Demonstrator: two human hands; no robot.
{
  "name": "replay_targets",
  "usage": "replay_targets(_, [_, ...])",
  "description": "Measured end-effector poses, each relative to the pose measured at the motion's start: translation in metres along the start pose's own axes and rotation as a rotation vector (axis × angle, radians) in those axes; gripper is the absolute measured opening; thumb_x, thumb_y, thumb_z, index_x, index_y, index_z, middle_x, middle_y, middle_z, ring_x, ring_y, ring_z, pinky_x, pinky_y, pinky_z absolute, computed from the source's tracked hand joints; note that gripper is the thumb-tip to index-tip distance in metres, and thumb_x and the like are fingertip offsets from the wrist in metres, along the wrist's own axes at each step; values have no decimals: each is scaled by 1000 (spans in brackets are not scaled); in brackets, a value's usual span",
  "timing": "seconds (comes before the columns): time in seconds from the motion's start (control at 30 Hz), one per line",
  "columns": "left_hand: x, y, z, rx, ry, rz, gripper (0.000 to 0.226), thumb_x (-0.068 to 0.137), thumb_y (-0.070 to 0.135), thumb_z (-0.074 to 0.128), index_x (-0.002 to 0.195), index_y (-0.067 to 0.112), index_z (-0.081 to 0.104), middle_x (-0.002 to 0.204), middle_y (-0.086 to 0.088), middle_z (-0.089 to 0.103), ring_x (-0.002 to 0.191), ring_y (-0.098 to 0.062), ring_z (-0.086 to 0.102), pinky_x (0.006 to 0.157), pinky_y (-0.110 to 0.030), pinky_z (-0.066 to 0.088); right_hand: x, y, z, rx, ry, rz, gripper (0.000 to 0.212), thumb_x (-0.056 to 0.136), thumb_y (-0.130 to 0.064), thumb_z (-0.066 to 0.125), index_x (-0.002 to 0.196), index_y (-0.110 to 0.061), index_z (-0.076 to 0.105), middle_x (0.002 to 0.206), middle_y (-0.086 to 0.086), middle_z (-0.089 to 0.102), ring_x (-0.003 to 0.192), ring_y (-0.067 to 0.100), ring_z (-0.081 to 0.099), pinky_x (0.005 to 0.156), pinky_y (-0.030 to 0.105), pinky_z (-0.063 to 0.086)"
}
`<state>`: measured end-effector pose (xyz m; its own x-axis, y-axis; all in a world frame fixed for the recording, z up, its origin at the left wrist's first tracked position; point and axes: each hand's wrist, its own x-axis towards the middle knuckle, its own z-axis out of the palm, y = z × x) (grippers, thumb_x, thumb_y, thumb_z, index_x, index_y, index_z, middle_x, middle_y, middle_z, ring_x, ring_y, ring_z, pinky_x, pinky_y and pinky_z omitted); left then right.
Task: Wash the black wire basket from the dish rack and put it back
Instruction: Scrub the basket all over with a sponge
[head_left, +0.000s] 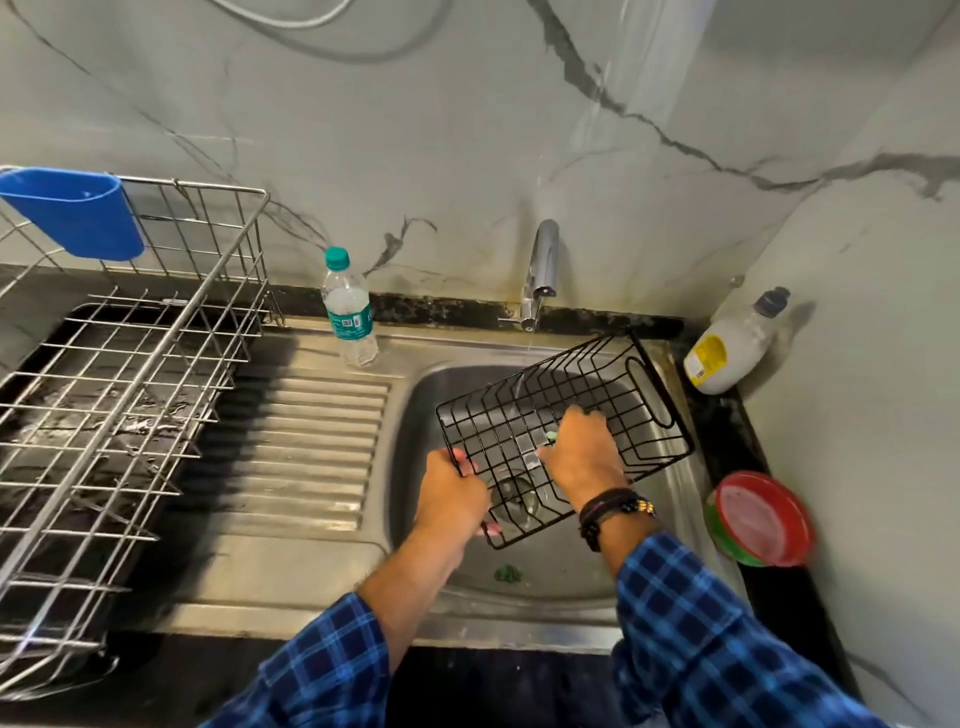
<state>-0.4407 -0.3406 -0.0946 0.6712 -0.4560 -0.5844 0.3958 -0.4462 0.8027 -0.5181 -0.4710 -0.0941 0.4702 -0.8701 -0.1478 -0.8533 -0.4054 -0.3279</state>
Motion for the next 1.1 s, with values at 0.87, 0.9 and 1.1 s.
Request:
replay_targets(0.87, [5,10,8,2,-47,-42,23,99,3,41,115,18,43,111,-4,55,77,-22,62,57,-43,63,12,-50,13,283,-115,-239,11,89,-13,69,92,-23,69,92,-10,62,88,6,61,64,7,38])
replay_targets(0.9, [7,11,7,-10,-55,-54,18,101,6,41,114,19,43,111,-4,56,77,-21,63,58,-43,63,9,-49,17,228,-186,-314,13,90,-12,68,89,-26,68,92,-10,62,89,7,61,62,8,35])
replay_targets(1.1, [8,6,6,-41,-55,-85,20,103,9,38,117,20,45,107,-1,53,71,-18,59,57,-39,61,18,-38,-9,-200,-359,-514,21,91,-14,68,111,-20,68,113,0,65,106,17,64,89,28,52])
